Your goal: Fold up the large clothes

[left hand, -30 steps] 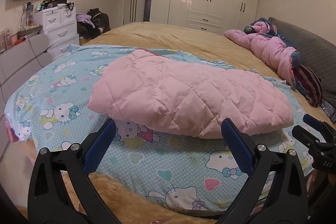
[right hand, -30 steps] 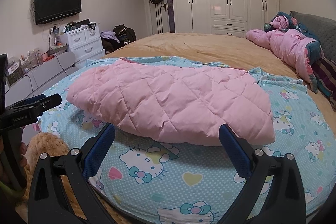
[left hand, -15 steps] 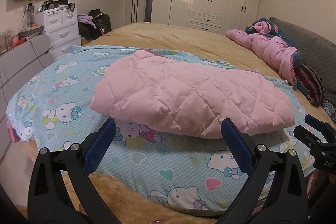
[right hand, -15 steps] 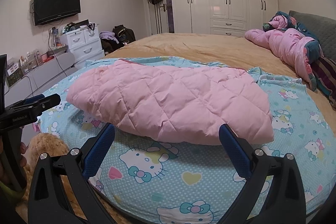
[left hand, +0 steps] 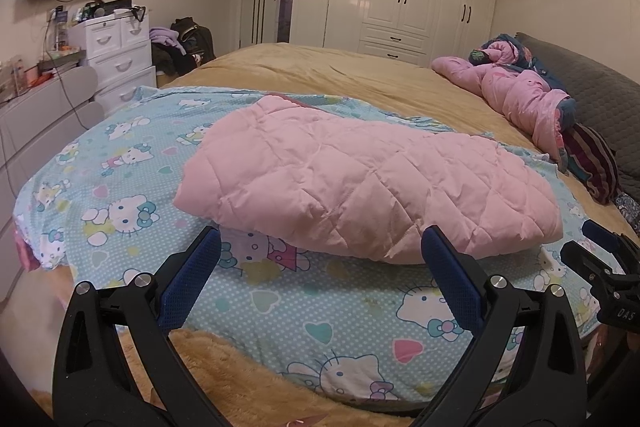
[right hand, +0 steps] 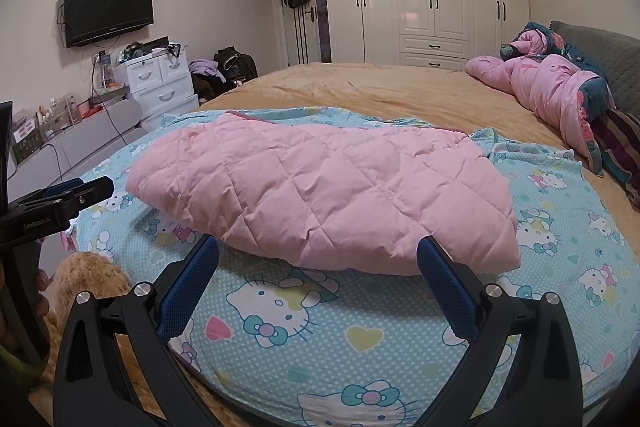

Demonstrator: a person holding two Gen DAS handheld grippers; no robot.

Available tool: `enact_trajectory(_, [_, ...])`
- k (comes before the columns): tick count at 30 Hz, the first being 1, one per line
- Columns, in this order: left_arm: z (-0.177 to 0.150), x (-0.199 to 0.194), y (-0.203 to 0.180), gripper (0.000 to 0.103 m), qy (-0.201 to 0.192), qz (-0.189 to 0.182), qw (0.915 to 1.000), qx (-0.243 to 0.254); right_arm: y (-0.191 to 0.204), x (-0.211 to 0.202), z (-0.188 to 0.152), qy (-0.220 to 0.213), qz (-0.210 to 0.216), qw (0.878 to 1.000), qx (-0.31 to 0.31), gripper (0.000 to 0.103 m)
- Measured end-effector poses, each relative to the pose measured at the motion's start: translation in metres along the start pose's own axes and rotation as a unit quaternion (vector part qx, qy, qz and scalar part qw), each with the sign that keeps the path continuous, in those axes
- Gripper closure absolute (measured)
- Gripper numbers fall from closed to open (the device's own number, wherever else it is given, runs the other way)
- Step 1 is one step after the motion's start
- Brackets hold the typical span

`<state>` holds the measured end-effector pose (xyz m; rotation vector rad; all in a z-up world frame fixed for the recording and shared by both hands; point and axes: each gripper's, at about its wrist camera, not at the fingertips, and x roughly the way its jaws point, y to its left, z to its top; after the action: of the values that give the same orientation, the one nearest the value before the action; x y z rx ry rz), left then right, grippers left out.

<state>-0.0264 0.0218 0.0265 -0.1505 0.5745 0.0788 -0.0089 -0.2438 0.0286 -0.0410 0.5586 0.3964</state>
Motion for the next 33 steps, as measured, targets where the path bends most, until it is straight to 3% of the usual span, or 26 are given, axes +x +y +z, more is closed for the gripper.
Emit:
enact_trajectory(20, [-0.002,0.002,0.0,0.009,0.004,-0.004,1.0,-0.002,-0.008,0.003,-0.009,0.009,-0.018,1.0,0.01,0.004])
enact_trajectory(28, [-0.009,0.02,0.025,0.009,0.027,0.001,0.9991,-0.033,-0.041,0.001,-0.023,0.027,-0.083,0.994,0.062,0.004])
enact_trajectory(33, [-0.002,0.04,0.062,0.009,0.041,0.031,0.9969,-0.059,-0.096,-0.016,-0.047,0.041,-0.166,0.976,0.133,0.004])
